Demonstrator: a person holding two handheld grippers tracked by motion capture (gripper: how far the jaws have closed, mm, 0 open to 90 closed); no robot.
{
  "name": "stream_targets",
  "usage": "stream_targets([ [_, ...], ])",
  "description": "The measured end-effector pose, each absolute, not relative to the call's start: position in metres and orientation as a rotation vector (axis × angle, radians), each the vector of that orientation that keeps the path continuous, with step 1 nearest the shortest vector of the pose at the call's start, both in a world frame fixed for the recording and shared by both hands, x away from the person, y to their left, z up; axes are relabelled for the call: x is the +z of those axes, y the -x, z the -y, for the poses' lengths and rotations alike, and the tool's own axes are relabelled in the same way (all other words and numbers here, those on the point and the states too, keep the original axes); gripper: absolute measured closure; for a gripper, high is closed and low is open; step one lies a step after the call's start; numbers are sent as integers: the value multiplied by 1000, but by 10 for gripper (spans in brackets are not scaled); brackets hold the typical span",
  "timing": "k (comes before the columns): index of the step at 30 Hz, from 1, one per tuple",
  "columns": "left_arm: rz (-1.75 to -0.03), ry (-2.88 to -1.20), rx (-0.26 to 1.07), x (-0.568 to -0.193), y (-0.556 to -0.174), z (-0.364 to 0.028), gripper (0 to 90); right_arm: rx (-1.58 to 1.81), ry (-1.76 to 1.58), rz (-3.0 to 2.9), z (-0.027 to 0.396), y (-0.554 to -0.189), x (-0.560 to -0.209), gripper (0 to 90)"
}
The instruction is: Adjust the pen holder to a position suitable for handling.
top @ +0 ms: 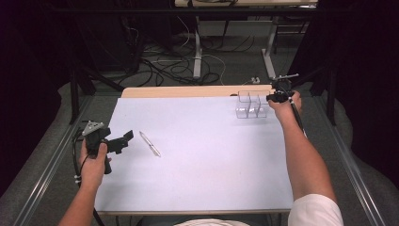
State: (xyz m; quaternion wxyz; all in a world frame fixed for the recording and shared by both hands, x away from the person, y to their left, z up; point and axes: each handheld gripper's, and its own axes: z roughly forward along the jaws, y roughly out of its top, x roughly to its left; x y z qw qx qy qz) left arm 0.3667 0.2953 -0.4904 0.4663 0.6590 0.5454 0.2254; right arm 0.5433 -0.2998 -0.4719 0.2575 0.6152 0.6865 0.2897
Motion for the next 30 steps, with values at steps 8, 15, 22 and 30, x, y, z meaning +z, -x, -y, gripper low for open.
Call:
stream_targets([
  [8, -1341, -1614, 554, -491, -366, -297, 5, 757, -1689, -1873, 298, -548, -480, 783],
  [15, -1344, -1615, 552, -491, -366, -298, 5, 717, -1721, -1866, 300, -549, -482, 868],
  [22, -1341, -1615, 553, -491, -366, -297, 6, 737, -1795, -1815, 299, -548, -480, 892],
  [30, -1339, -1619, 551, -492, -367, -297, 5, 708, -1809, -1791, 296, -546, -480, 899],
])
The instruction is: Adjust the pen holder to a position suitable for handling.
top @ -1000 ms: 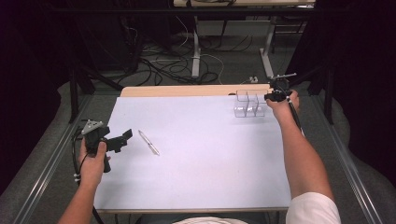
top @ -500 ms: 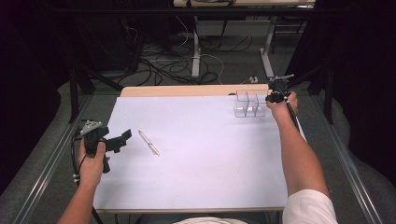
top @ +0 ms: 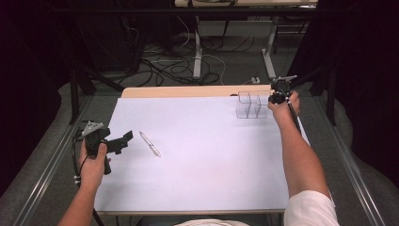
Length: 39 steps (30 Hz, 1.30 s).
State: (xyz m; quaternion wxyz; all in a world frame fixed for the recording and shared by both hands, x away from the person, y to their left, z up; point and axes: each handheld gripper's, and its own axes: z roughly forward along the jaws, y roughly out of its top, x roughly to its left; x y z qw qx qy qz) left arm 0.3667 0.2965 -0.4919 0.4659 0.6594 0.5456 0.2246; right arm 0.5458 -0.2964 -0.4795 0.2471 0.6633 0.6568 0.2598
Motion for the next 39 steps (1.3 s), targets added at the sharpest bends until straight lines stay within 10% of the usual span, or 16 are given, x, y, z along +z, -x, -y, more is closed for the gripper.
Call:
stream_targets([
  [39, -1330, -1627, 540, -491, -370, -292, 5, 720, -1886, -1933, 225, -509, -460, 900],
])
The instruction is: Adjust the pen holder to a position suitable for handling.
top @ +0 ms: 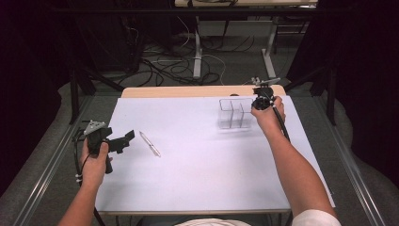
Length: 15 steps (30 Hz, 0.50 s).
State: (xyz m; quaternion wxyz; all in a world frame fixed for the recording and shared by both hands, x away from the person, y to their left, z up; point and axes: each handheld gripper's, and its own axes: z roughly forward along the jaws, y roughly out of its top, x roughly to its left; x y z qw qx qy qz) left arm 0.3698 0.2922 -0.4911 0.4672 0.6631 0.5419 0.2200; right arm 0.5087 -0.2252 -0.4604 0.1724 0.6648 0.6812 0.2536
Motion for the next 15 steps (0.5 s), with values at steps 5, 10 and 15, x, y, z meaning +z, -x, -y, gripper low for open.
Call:
stream_targets([
  [5, -1327, -1630, 540, -491, -370, -291, 5, 737, -1850, -1997, 205, -502, -457, 900],
  [10, -1321, -1631, 542, -491, -370, -290, 5, 754, -1786, -2085, 179, -495, -458, 900],
  [15, -1321, -1631, 544, -490, -370, -290, 6, 764, -1737, -2144, 160, -489, -459, 900],
])
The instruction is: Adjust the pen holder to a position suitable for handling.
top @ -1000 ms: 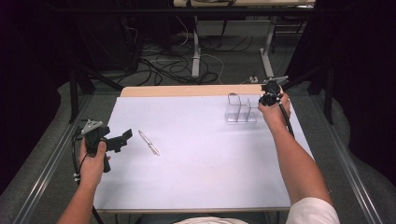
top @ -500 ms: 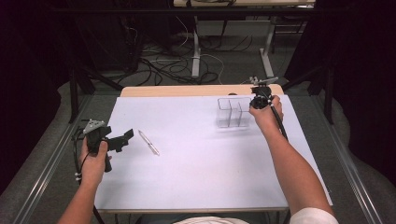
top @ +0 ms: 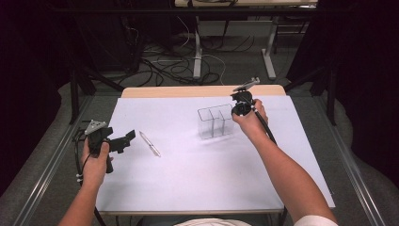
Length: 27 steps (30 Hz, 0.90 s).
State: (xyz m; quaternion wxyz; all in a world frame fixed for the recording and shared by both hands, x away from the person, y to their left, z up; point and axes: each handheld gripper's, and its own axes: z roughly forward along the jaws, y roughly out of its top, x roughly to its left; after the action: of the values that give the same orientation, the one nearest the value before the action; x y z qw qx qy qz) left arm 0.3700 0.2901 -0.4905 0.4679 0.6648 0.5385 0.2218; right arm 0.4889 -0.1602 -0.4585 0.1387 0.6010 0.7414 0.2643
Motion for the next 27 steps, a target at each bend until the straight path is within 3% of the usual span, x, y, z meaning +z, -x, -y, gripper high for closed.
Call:
stream_targets([
  [27, -1316, -1633, 539, -490, -370, -289, 6, 735, -1575, -2267, 126, -454, -469, 899],
])
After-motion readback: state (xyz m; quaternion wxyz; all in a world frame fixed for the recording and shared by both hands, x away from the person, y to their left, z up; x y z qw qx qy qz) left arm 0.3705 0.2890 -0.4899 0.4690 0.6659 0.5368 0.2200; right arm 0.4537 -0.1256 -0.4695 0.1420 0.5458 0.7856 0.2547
